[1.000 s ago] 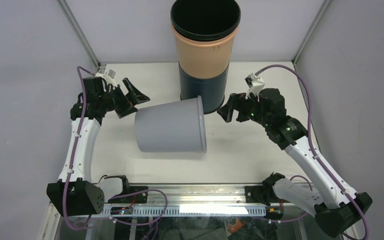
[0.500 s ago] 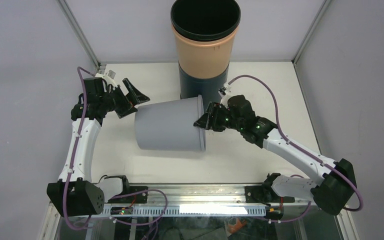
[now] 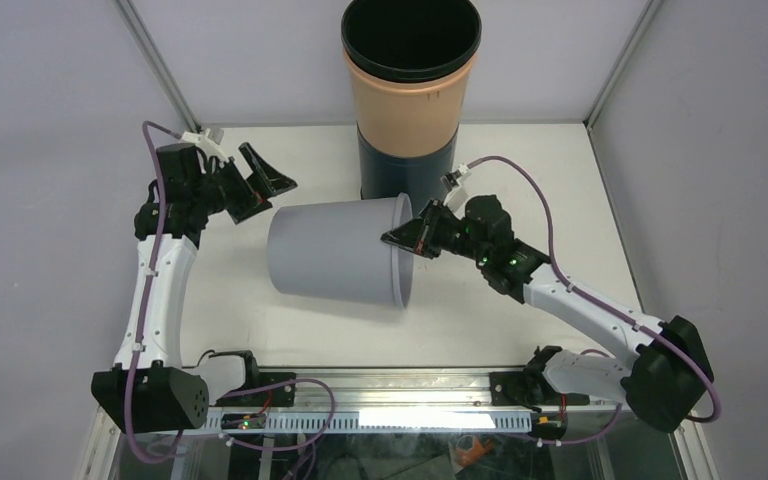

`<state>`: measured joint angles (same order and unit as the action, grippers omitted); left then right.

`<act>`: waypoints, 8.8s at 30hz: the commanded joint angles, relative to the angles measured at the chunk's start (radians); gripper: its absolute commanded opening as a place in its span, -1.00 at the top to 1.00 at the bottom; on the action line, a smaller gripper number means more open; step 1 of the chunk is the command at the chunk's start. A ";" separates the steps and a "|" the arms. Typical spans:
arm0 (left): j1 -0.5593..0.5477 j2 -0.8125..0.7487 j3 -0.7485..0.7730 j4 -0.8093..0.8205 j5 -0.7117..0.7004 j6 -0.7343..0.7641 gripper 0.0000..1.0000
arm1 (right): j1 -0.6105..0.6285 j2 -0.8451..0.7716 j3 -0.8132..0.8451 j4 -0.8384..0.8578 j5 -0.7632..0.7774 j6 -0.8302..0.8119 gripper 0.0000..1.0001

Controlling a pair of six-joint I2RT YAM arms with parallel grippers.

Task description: Turn the large container upside down

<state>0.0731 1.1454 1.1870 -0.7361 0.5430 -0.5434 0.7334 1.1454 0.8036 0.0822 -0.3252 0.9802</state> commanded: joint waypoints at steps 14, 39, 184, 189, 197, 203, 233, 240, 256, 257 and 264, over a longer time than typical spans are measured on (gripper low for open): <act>0.005 -0.016 0.243 -0.042 -0.112 -0.002 -0.98 | -0.127 0.200 -0.256 1.056 -0.201 0.550 1.00; 0.023 -0.076 0.380 0.098 0.029 -0.066 -0.98 | -0.223 0.550 -0.567 1.558 -0.253 0.671 1.00; -0.448 0.192 0.672 0.308 -0.392 0.004 -0.97 | -0.518 0.535 1.424 -0.559 0.036 -0.365 -0.20; -0.448 0.293 0.834 0.251 -0.386 -0.033 -0.94 | -0.523 0.553 1.443 -0.529 -0.008 -0.336 -0.01; -0.441 0.415 0.924 0.245 -0.322 -0.094 -0.91 | -0.524 0.555 1.445 -0.506 -0.028 -0.324 0.22; -0.418 0.465 0.952 0.223 -0.300 -0.171 -0.82 | -0.523 0.539 1.428 -0.485 -0.032 -0.321 0.29; -0.400 0.565 1.009 0.268 -0.248 -0.267 -0.18 | -0.525 0.542 1.390 -0.462 -0.065 -0.295 0.41; -0.398 0.563 1.000 0.298 -0.234 -0.284 0.05 | -0.525 0.538 1.379 -0.463 -0.064 -0.301 0.41; -0.398 0.549 1.015 0.382 -0.179 -0.314 0.50 | -0.525 0.544 1.431 -0.421 -0.160 -0.294 0.42; -0.399 0.545 1.018 0.387 -0.177 -0.314 0.51 | -0.525 0.546 1.445 -0.414 -0.166 -0.291 0.42; -0.400 0.504 1.023 0.443 -0.152 -0.311 0.61 | -0.525 0.508 1.461 -0.304 -0.211 -0.248 0.42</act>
<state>-0.3183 1.7237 2.1559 -0.4500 0.2977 -0.8577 0.1867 1.7180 2.1899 -0.4225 -0.3840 0.7181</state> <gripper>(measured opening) 0.281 0.301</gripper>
